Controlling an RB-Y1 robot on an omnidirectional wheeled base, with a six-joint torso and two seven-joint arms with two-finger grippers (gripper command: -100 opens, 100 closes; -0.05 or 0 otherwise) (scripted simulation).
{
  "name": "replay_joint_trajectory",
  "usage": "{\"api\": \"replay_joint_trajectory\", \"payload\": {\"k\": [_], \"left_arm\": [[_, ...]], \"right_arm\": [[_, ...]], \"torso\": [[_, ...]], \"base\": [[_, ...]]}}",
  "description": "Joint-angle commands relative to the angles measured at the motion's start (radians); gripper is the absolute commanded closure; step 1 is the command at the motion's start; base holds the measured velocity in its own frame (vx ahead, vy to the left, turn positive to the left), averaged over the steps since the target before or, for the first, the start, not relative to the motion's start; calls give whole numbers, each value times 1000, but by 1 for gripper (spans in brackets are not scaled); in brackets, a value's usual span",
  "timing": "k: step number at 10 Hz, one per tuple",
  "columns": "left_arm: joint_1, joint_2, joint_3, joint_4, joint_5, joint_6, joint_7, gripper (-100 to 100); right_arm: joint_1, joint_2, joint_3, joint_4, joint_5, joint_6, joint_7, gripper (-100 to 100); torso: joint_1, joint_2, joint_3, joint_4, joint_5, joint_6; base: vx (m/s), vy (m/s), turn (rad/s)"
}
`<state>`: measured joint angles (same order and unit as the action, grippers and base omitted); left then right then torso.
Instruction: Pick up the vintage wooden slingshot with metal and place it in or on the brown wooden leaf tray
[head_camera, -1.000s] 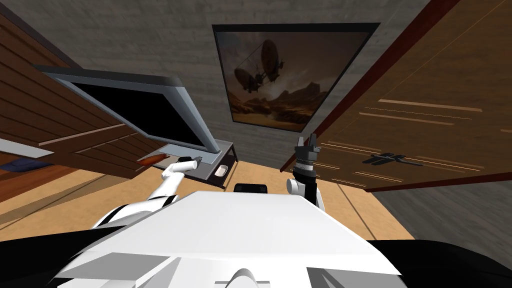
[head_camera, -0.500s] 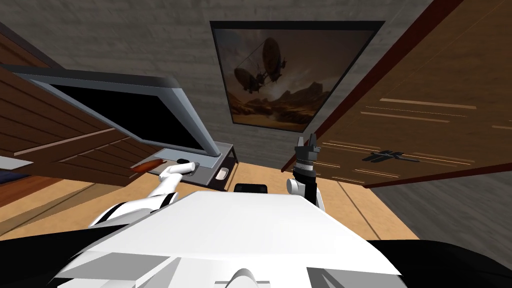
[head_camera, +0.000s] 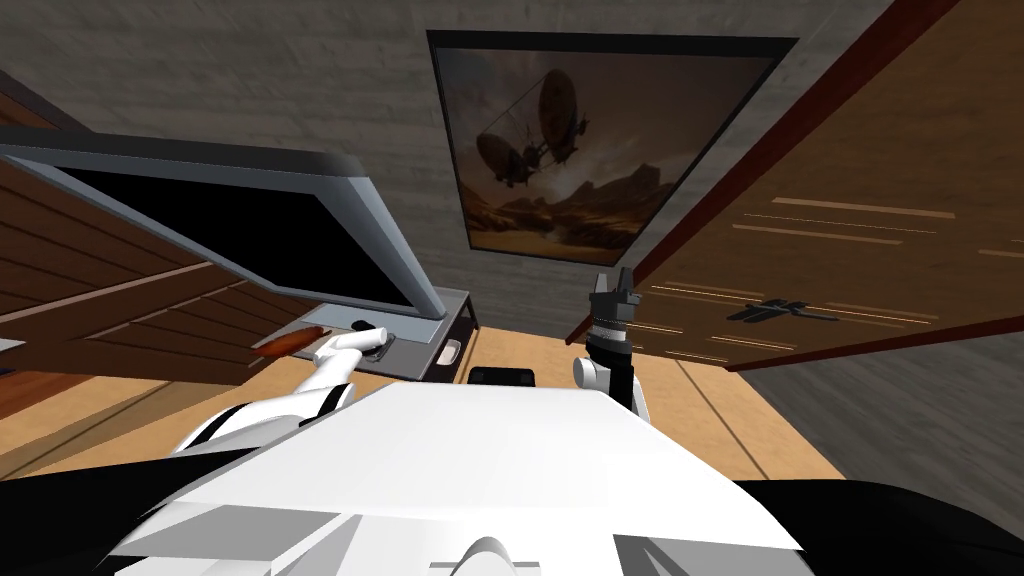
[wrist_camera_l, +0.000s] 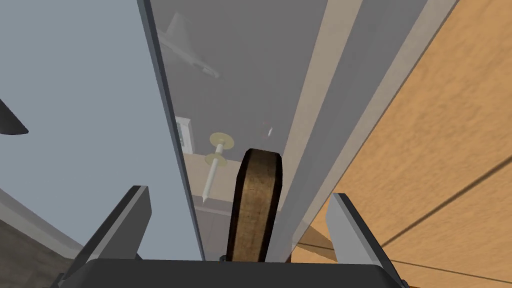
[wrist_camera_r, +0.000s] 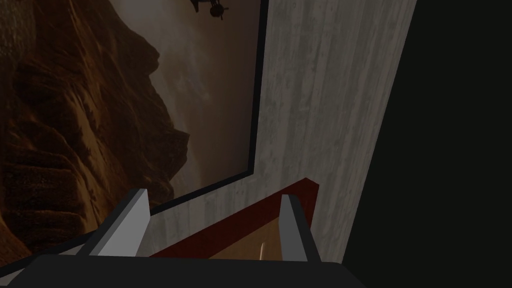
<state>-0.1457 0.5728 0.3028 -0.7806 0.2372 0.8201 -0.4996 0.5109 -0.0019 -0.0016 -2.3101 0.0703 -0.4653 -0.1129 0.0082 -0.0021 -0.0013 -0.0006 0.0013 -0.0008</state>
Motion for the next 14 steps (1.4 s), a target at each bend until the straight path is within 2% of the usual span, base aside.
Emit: {"api": "replay_joint_trajectory", "payload": {"k": [1, 5, 6, 7, 8, 14], "left_arm": [[1, 2, 3, 19, -9, 36, -18, -100], [3, 4, 7, 54, -29, 87, -55, -100], [5, 4, 7, 49, -25, 77, -51, -100], [5, 4, 7, 48, -26, 81, -51, 0], [-8, -6, -1, 68, -44, 73, -15, -100], [-46, -34, -24, 128, -99, 53, 95, -100]], "right_arm": [[0, 0, 0, 0, 0, 0, 0, 0], [0, 0, 0, 0, 0, 0, 0, 0], [0, 0, 0, 0, 0, 0, 0, 0], [0, 0, 0, 0, 0, 0, 0, 0], [0, 0, 0, 0, 0, 0, 0, 0], [0, 0, 0, 0, 0, 0, 0, 0]], "torso": [[0, 0, 0, 0, 0, 0], [3, -2, -1, 0, 1, 0], [4, -2, -1, 0, 1, 0], [-1, 0, 0, 0, 0, 0], [-6, 1, 0, 0, -1, 0], [-6, 5, 3, 1, -1, 0]], "base": [[21, 161, -81], [47, 188, -66], [21, 89, -24], [4, 16, 1], [-51, 54, -131], [-66, 59, -129]]}}
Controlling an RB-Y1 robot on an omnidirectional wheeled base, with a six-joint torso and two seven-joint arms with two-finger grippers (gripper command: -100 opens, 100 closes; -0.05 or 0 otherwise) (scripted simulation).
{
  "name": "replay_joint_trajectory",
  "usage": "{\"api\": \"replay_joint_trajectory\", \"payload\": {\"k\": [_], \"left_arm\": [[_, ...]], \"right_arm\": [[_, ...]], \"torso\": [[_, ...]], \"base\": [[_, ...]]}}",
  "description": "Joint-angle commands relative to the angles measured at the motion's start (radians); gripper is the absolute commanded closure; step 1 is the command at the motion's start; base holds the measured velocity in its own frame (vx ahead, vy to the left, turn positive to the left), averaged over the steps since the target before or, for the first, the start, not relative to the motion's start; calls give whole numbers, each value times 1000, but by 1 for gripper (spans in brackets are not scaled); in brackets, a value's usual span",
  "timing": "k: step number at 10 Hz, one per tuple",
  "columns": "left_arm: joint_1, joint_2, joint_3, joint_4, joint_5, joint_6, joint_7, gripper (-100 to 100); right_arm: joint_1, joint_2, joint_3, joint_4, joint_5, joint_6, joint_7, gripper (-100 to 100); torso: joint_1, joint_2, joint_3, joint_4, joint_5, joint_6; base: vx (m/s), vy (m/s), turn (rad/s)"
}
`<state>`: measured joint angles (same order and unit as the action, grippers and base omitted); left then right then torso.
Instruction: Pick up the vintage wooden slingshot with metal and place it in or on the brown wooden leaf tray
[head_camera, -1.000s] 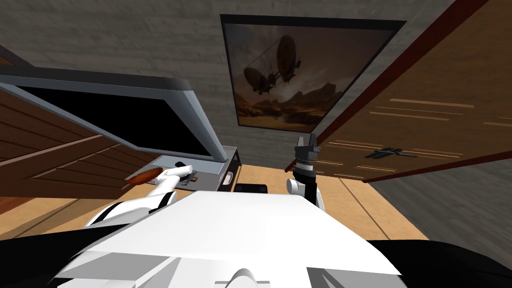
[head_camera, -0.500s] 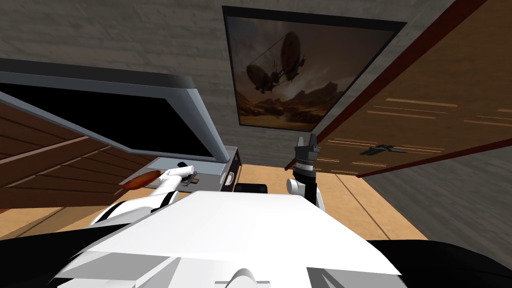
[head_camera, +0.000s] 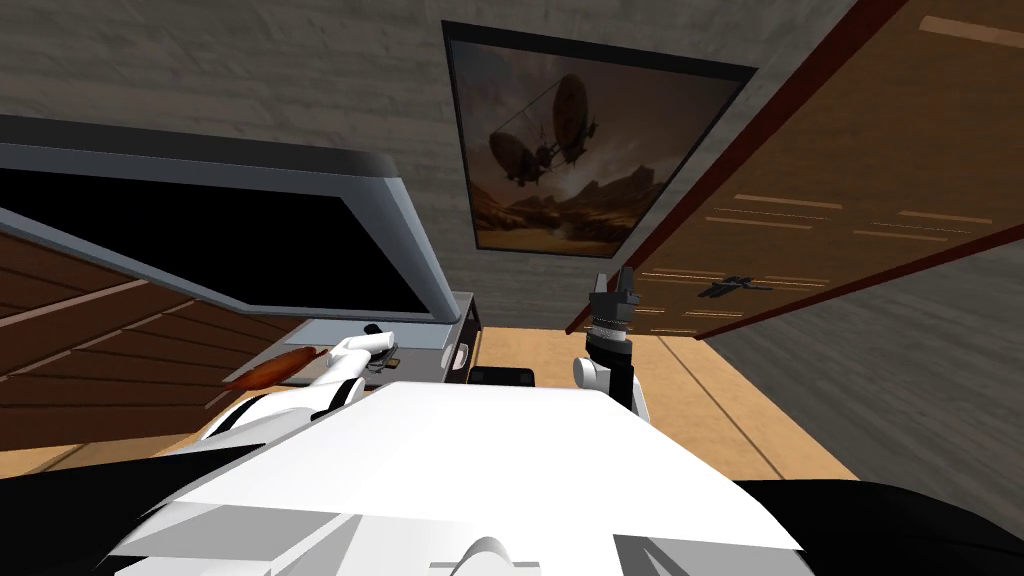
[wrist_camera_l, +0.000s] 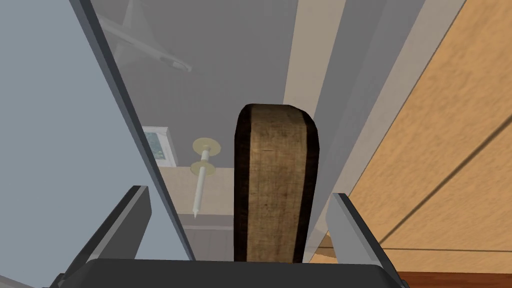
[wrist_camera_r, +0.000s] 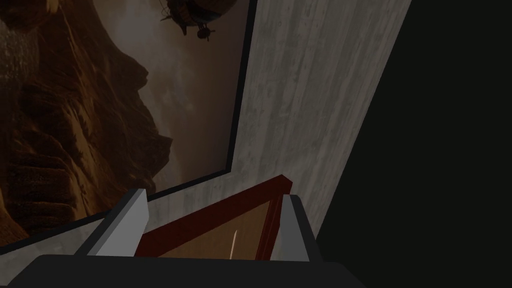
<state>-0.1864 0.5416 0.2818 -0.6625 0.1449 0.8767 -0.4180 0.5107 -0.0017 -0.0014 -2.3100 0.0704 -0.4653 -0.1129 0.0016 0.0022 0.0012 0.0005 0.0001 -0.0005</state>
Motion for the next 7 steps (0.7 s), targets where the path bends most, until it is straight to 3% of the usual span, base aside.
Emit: {"api": "replay_joint_trajectory", "payload": {"k": [1, 2, 3, 4, 7], "left_arm": [[-12, -8, -7, 20, -15, -7, 32, -100], [-19, -13, -10, 30, -25, -11, 50, -100], [-13, -10, -8, 18, -19, -4, 37, -100], [-13, -10, -8, 18, -20, -5, 41, 100], [-12, -10, -8, 19, -19, -3, 42, 100]], "right_arm": [[0, 0, 0, 0, 0, 0, 0, 0], [0, 0, 0, 0, 0, 0, 0, 0], [0, 0, 0, 0, 0, 0, 0, 0], [0, 0, 0, 0, 0, 0, 0, 0], [0, 0, 0, 0, 0, 0, 0, 0]], "torso": [[0, 0, 0, 0, 0, 0], [0, -1, 0, 0, 0, 0], [0, -1, 0, 0, 0, 0], [-1, -2, -1, 0, 0, -1], [-1, -4, -2, 0, 0, 1]], "base": [[-38, 20, -127], [-39, 20, -128], [-13, 6, -40], [-2, -2, 13], [0, 0, 0]]}}
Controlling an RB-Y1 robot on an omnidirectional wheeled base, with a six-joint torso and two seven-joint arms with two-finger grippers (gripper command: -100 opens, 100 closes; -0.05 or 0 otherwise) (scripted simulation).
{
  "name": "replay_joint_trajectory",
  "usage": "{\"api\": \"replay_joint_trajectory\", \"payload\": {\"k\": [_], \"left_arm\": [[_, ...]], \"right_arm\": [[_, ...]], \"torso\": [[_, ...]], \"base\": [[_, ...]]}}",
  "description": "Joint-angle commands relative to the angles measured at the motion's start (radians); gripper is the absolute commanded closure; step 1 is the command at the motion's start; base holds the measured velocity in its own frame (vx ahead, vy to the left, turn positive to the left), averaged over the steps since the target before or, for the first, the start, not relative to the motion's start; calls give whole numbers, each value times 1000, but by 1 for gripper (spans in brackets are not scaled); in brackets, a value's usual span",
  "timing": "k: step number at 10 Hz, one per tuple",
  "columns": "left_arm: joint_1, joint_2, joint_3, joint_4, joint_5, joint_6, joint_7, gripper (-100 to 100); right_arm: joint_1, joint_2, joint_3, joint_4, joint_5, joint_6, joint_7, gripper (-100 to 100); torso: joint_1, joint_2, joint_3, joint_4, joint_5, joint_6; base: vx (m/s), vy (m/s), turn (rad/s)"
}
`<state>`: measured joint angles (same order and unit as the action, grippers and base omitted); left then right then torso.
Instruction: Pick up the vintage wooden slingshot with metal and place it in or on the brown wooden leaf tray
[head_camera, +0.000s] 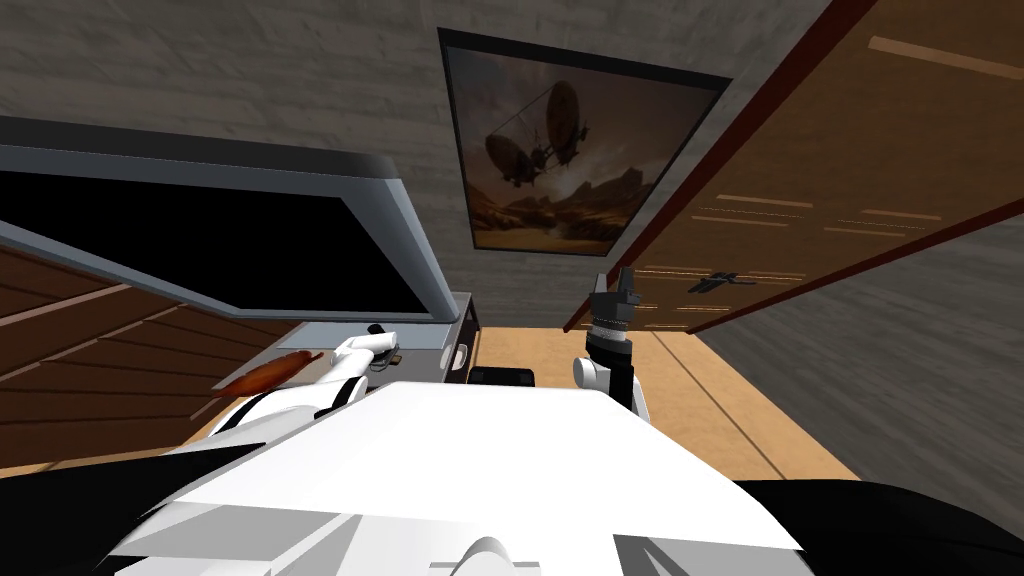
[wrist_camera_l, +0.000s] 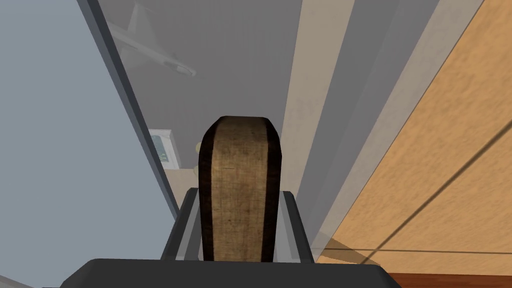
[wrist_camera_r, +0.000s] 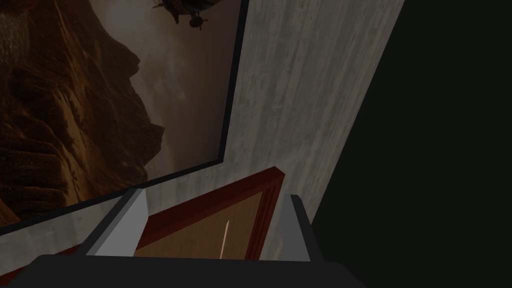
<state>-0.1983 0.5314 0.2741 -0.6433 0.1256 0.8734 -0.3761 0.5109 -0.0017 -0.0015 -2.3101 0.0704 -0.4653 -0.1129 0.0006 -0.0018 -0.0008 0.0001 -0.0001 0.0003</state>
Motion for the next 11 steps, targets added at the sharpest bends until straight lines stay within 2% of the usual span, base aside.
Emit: {"api": "replay_joint_trajectory", "payload": {"k": [1, 2, 3, 11], "left_arm": [[0, 0, 0, 0, 0, 0, 0, 100], [0, 0, 0, 0, 0, 0, 0, 0], [0, 2, 1, 0, 4, -4, -10, 100], [51, 41, 32, -80, 77, 23, -156, 100]], "right_arm": [[0, 0, 0, 0, 0, 0, 0, 0], [0, 0, 0, 0, 0, 0, 0, 0], [0, 0, 0, 0, 0, 0, 0, 0], [0, 0, 0, 0, 0, 0, 0, 0]], "torso": [[0, 0, 0, 0, 0, 0], [0, 0, 0, 0, 0, 0], [0, 0, 0, 0, 0, 0], [-6, -4, -2, 0, -2, -1]], "base": [[0, 0, 0], [0, 0, 0], [12, -5, 82], [55, -43, 125]]}}
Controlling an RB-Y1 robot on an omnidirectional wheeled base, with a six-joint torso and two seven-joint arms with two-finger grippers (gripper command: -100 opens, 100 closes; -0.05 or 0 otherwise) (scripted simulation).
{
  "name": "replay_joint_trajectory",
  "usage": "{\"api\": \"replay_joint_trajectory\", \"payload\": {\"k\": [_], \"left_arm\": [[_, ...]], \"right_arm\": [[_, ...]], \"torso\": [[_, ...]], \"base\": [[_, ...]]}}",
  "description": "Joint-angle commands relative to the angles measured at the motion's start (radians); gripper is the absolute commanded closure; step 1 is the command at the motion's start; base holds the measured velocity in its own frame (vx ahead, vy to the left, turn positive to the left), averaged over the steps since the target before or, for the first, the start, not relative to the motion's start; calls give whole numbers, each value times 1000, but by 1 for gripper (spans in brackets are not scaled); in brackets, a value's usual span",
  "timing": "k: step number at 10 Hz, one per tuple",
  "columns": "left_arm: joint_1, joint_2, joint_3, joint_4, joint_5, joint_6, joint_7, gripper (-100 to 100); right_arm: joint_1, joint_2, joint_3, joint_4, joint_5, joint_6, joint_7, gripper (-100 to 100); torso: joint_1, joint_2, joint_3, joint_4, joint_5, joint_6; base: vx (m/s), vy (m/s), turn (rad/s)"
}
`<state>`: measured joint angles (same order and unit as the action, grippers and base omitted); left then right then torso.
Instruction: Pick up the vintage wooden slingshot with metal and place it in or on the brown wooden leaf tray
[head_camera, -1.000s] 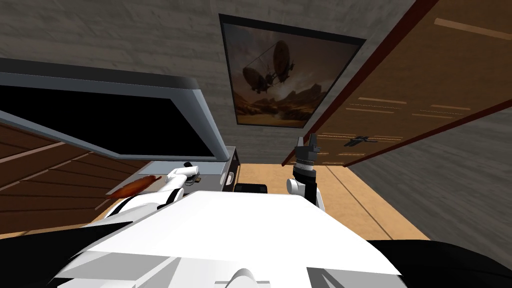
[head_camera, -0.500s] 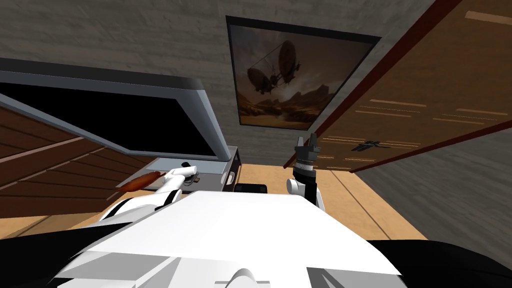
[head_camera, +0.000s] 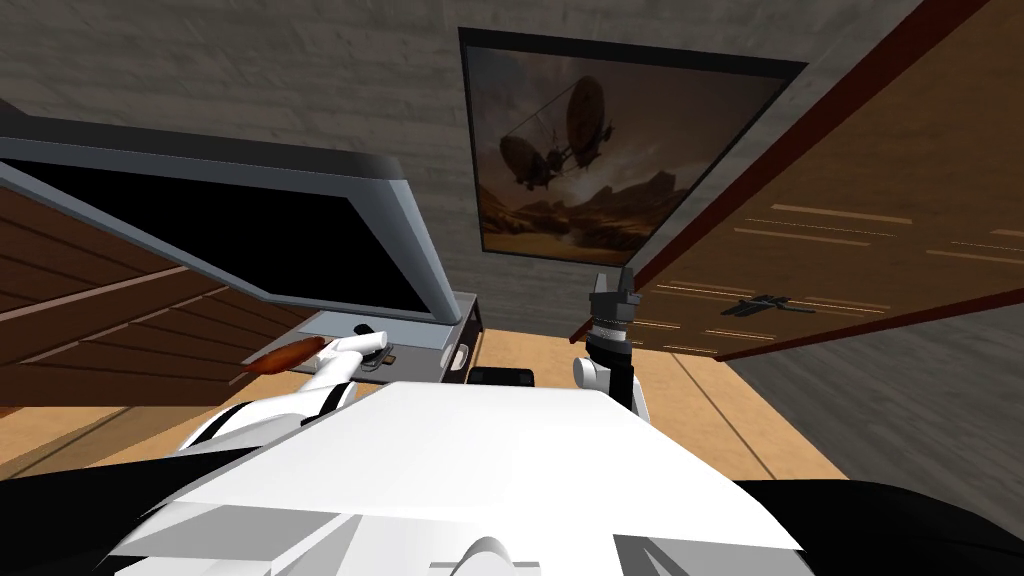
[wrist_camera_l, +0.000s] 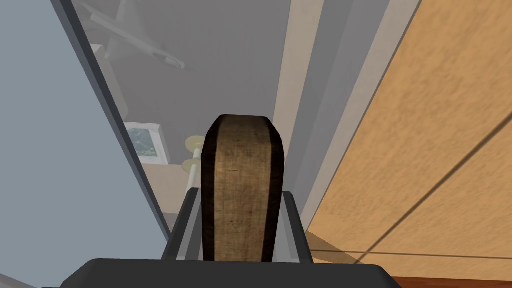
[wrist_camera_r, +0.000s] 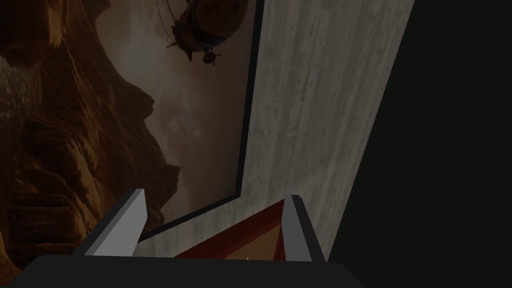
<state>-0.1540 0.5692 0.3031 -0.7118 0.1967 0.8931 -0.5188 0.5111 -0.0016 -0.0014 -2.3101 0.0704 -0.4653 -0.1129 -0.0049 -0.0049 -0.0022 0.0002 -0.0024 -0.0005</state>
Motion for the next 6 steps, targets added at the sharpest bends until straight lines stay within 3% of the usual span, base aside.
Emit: {"api": "replay_joint_trajectory", "payload": {"k": [1, 2, 3, 4, 6], "left_arm": [[13, 8, 7, -21, 15, 7, -32, 100], [7, 5, 4, -13, 9, 4, -18, 100], [8, 5, 5, -15, 11, 5, -22, 0], [27, -3, 8, -20, 10, -1, -20, 100], [43, -8, 11, -26, 9, -4, -19, 100]], "right_arm": [[0, 0, 0, 0, 0, 0, 0, 0], [0, 0, 0, 0, 0, 0, 0, 0], [0, 0, 0, 0, 0, 0, 0, 0], [0, 0, 0, 0, 0, 0, 0, 0], [0, 0, 0, 0, 0, 0, 0, 0]], "torso": [[0, 0, 0, 0, 0, 0], [0, 1, 0, 0, 0, 0], [2, 2, 1, 0, 0, 1], [3, 3, 1, 0, 0, 0], [-11, 3, 1, -1, 2, 1]], "base": [[48, -57, 115], [20, -26, 30], [3, -5, -4], [3, -125, -6], [23, -243, 15]]}}
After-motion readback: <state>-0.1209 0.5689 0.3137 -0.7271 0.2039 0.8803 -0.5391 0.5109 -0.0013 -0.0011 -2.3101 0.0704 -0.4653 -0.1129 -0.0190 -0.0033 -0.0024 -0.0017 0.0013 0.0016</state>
